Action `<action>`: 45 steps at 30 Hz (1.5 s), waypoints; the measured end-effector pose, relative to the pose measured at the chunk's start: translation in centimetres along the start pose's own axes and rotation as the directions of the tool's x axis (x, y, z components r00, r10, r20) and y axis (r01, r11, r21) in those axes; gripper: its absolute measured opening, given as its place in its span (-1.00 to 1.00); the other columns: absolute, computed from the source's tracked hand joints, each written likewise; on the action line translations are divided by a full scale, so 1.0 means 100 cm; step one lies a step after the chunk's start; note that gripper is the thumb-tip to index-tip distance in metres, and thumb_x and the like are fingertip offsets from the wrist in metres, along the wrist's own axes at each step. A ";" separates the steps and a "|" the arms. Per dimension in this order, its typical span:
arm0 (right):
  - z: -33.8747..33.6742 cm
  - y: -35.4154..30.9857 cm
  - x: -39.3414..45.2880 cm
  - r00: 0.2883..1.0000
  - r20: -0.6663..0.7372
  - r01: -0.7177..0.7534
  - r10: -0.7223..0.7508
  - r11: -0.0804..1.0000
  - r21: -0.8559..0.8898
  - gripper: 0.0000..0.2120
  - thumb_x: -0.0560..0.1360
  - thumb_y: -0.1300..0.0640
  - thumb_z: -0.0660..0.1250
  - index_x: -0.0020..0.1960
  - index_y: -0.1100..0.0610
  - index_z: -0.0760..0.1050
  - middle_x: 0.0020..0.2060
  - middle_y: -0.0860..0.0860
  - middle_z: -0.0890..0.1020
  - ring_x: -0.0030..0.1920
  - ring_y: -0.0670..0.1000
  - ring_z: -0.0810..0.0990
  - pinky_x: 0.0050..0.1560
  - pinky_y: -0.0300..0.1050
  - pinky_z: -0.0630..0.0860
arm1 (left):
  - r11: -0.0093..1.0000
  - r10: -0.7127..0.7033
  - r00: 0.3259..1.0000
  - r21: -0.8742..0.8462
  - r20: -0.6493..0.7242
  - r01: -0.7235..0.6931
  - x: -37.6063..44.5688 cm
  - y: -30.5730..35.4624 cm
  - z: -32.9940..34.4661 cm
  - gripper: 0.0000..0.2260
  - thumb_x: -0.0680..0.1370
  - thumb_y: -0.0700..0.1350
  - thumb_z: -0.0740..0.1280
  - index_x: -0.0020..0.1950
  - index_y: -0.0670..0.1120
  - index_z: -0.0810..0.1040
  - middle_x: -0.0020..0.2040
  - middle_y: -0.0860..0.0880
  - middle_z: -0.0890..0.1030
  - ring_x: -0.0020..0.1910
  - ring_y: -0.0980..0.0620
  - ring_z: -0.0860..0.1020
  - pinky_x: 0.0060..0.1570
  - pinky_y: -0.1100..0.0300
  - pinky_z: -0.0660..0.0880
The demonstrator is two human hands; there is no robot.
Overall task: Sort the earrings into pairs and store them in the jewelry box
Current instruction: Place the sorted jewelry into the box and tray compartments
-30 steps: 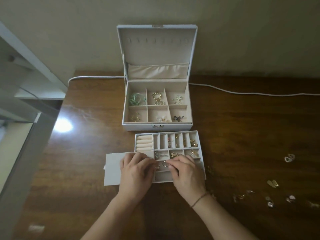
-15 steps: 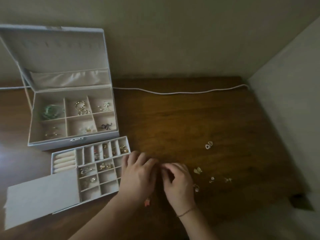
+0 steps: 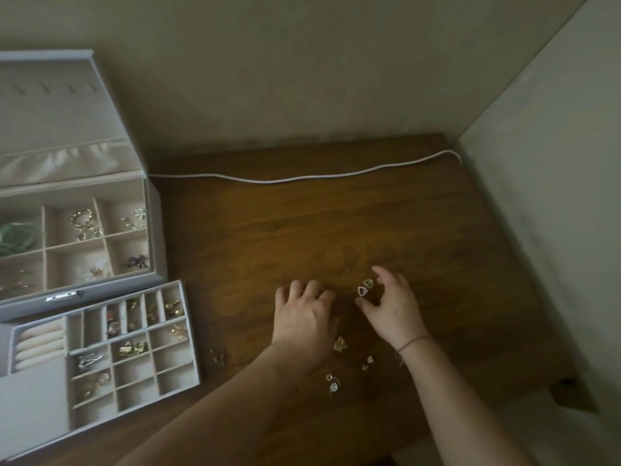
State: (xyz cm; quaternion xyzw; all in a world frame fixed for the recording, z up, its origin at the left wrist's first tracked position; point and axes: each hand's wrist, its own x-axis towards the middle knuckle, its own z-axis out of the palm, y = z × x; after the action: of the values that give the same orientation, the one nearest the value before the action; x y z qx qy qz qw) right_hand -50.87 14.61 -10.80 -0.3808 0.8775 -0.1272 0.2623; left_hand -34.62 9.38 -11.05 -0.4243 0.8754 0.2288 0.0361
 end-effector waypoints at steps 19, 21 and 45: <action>-0.010 -0.017 0.015 0.982 0.126 0.164 -0.140 0.965 -0.205 -0.77 0.51 0.10 0.37 0.15 0.00 0.46 -0.13 -0.06 0.58 -0.24 -0.16 0.57 -0.31 -0.34 0.50 | 0.984 -0.055 0.992 -0.173 -0.111 0.036 0.005 0.001 0.018 -0.66 0.58 0.04 0.25 0.36 0.11 0.46 0.35 0.05 0.38 0.44 -0.10 0.20 0.45 -0.13 0.07; -0.010 -0.021 0.014 0.979 0.130 0.187 -0.158 0.946 -0.265 -0.76 0.52 0.11 0.34 0.19 0.02 0.47 -0.06 -0.05 0.57 -0.18 -0.14 0.55 -0.23 -0.32 0.53 | 0.981 -0.043 0.992 -0.191 -0.117 0.020 0.002 -0.005 0.018 -0.67 0.58 0.03 0.25 0.35 0.10 0.47 0.34 0.05 0.39 0.43 -0.10 0.22 0.44 -0.12 0.08; 0.146 -0.195 -0.131 0.735 0.187 0.650 -0.652 0.756 0.083 -0.93 0.46 0.02 0.39 -0.07 -0.09 0.52 -0.26 -0.20 0.61 -0.29 -0.25 0.55 -0.31 -0.52 0.36 | 0.978 -0.199 0.916 -0.014 -0.349 0.208 -0.188 -0.231 -0.034 -0.44 0.39 0.28 0.36 0.30 0.03 0.52 0.27 0.00 0.54 0.27 -0.13 0.46 0.30 -0.17 0.37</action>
State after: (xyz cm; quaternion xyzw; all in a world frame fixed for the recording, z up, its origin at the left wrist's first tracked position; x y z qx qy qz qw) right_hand -23.49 10.63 -9.92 -0.6728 0.6564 -0.1763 0.2923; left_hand -4.64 9.20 -11.72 -0.5463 0.8217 0.1346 -0.0910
